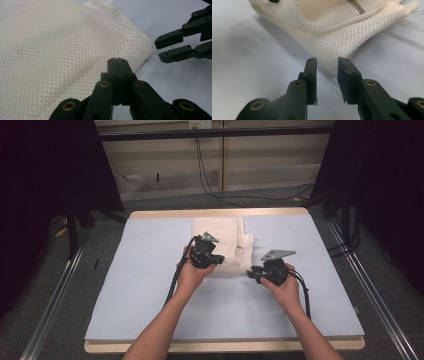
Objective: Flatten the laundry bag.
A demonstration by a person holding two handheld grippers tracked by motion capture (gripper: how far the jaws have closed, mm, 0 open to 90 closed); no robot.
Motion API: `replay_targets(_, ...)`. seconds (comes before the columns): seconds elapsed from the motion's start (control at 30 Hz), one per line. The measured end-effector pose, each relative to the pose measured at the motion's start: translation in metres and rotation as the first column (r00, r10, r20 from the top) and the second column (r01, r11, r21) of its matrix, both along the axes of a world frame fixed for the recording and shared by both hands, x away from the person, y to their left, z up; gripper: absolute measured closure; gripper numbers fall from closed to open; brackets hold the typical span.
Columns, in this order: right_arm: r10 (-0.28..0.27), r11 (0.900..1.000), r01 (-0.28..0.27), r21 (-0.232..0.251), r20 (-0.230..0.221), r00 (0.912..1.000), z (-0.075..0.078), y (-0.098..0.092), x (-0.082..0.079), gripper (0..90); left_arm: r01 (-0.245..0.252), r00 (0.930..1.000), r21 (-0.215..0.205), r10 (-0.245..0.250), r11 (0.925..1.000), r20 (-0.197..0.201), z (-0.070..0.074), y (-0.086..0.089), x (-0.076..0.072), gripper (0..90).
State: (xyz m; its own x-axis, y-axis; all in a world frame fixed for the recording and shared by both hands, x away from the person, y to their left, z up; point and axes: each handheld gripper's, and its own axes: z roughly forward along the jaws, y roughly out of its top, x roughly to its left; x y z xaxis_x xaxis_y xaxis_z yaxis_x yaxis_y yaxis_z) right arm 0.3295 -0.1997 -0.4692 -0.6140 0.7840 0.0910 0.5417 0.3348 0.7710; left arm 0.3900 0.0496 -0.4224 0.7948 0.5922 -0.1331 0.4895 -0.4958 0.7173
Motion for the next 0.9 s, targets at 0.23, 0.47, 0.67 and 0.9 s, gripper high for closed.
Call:
replay_targets(0.23,-0.014,1.0,0.014,-0.023,-0.012,0.9998,-0.003,0.0,0.001,66.6,-0.007,0.9999,-0.023,0.007,0.9997,-0.012,0.003,0.005,0.0,90.0)
replay_targets(0.47,-0.026,1.0,0.025,-0.012,-0.01,0.9996,-0.005,-0.001,0.005,63.6,-0.029,0.9992,-0.041,0.028,0.9987,-0.027,0.005,0.012,0.0,90.0)
replay_targets(0.67,-0.024,1.0,0.024,-0.011,-0.014,0.9996,-0.007,0.001,0.009,63.2,-0.044,0.9989,-0.054,0.043,0.9976,-0.021,0.009,0.019,-0.001,90.0)
replay_targets(0.9,-0.016,1.0,0.015,-0.027,-0.024,0.9996,-0.008,0.002,0.013,80.7,-0.08,0.9962,-0.086,0.077,0.993,-0.039,0.012,0.032,0.0,90.0)
